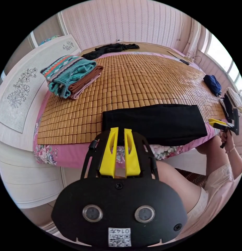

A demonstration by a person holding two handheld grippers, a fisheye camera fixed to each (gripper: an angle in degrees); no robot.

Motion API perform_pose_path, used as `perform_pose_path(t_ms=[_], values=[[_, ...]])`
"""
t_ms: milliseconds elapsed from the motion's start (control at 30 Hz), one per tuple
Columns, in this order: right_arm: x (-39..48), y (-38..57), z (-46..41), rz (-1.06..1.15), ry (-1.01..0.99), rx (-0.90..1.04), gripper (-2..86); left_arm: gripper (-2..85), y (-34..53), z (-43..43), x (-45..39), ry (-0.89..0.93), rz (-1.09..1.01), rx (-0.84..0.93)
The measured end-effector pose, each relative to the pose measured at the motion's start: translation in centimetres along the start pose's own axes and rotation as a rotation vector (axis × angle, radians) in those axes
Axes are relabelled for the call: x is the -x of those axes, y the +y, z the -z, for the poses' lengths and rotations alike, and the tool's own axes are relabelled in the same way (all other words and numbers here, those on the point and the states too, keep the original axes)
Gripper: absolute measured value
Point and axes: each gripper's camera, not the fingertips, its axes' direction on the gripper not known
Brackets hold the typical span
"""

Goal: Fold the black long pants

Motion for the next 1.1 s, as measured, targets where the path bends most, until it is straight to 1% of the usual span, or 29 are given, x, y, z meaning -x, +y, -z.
perform_pose_path(t_ms=[100, 167, 200, 233, 300, 400, 500, 567, 633, 667, 700, 733, 767, 800, 867, 933, 1000, 1067, 1100], values=[[-2.7, 0.0, -1.5, -0.117, -0.111, 0.108, 13.3, 1.2, 1.0, 0.4, -3.5, 0.124, -0.071, -0.039], [-3.7, 0.0, -2.6, -0.173, -0.211, 0.151, 8.8, 0.1, 1.4, -0.2, -5.5, 0.190, -0.111, -0.045], [-3.9, 0.0, -3.4, -0.167, -0.326, 0.180, 5.9, -0.3, 1.5, -0.8, -6.7, 0.221, -0.118, -0.031], [-4.0, -0.2, -3.6, -0.164, -0.383, 0.189, 4.0, -0.5, 1.5, -1.1, -7.8, 0.251, -0.129, -0.016], [-4.3, -0.7, -2.8, -0.167, -0.361, 0.167, 3.0, -0.7, 1.6, -0.7, -9.6, 0.267, -0.161, -0.026], [-6.0, -1.8, 0.2, -0.162, -0.386, 0.102, 2.4, -0.8, 1.8, 0.4, -13.2, 0.217, -0.253, -0.042], [-8.5, -2.1, 4.1, -0.173, -0.299, 0.042, 2.5, -0.8, 2.2, 1.6, -17.2, 0.253, -0.333, -0.064], [-9.2, -2.3, 5.8, -0.117, -0.209, 0.090, 2.9, -0.8, 2.6, 2.0, -19.7, 0.328, -0.364, -0.066], [-9.6, -2.8, 7.2, -0.125, -0.017, 0.197, 2.4, -0.8, 3.2, 1.9, -22.9, 0.412, -0.352, -0.076], [-9.4, -3.0, 7.7, -0.117, 0.028, 0.197, 2.0, -0.8, 3.3, 1.8, -23.6, 0.431, -0.349, -0.077], [-8.6, -3.5, 8.7, -0.094, 0.114, 0.163, 1.2, -0.8, 3.5, 1.6, -25.1, 0.460, -0.346, -0.070], [-7.1, -4.2, 9.3, -0.030, 0.143, 0.110, 0.6, -0.8, 3.5, 1.6, -26.4, 0.469, -0.347, -0.069], [-6.2, -4.7, 9.3, 0.016, 0.132, 0.092, 0.4, -0.8, 3.5, 1.6, -27.0, 0.464, -0.348, -0.073], [-4.4, -6.0, 8.6, 0.086, 0.087, 0.083, 0.2, -0.8, 3.5, 1.7, -28.2, 0.448, -0.353, -0.082], [-1.4, -8.2, 6.2, 0.198, -0.002, 0.137, -0.1, -0.8, 3.1, 1.4, -29.7, 0.428, -0.369, -0.076], [3.0, -11.1, 1.9, 0.361, -0.045, 0.262, -0.2, -0.9, 2.4, 0.7, -31.4, 0.384, -0.398, -0.048], [5.8, -12.8, -0.3, 0.440, 0.032, 0.315, -0.4, -0.9, 2.2, 0.0, -32.3, 0.323, -0.423, -0.041], [7.1, -14.2, -2.7, 0.470, 0.118, 0.359, -0.4, -0.9, 2.4, -1.4, -33.3, 0.274, -0.457, 0.003], [7.0, -14.6, -5.2, 0.469, 0.175, 0.436, -0.5, -0.9, 2.9, -2.9, -34.0, 0.267, -0.489, 0.055]])
